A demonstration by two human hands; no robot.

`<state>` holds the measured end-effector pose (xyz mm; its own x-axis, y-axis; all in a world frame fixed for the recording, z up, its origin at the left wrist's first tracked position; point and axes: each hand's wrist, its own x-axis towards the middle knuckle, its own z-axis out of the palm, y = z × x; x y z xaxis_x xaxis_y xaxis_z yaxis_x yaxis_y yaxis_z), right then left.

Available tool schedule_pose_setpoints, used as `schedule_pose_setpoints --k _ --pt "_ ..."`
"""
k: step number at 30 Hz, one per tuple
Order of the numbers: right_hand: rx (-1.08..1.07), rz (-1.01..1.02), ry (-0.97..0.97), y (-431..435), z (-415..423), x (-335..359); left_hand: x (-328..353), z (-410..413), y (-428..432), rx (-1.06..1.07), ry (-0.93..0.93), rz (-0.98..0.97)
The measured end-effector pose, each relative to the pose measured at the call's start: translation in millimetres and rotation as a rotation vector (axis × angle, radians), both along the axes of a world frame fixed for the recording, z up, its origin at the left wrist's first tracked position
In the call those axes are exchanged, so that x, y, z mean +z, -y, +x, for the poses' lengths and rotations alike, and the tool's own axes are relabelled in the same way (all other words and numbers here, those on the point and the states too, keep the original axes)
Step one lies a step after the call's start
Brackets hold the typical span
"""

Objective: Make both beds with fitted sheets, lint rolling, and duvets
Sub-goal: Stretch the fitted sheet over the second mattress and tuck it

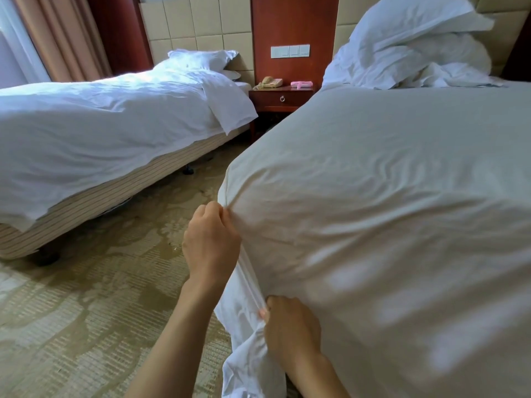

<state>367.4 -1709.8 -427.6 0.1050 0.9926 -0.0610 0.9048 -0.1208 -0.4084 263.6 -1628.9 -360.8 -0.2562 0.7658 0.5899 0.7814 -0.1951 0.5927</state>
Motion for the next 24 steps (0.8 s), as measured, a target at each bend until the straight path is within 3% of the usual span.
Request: schedule_pose_setpoints --k 4,7,12,18,24 --pt "-0.037 -0.012 -0.026 -5 9 -4 -3 -2 1 0.054 -0.152 -0.081" --pt "-0.065 0.002 -0.037 -8 13 -6 -6 0 3 0.041 -0.165 -0.088" --pt "-0.105 0.077 -0.052 -3 20 -3 -13 -5 -2 -0.103 0.057 -0.073" --pt "-0.186 0.116 -0.082 2 30 0 -20 -2 9 -0.295 0.355 -0.224" --pt "-0.198 0.076 -0.281 -2 41 -7 -23 22 22 -0.248 0.105 -0.441"
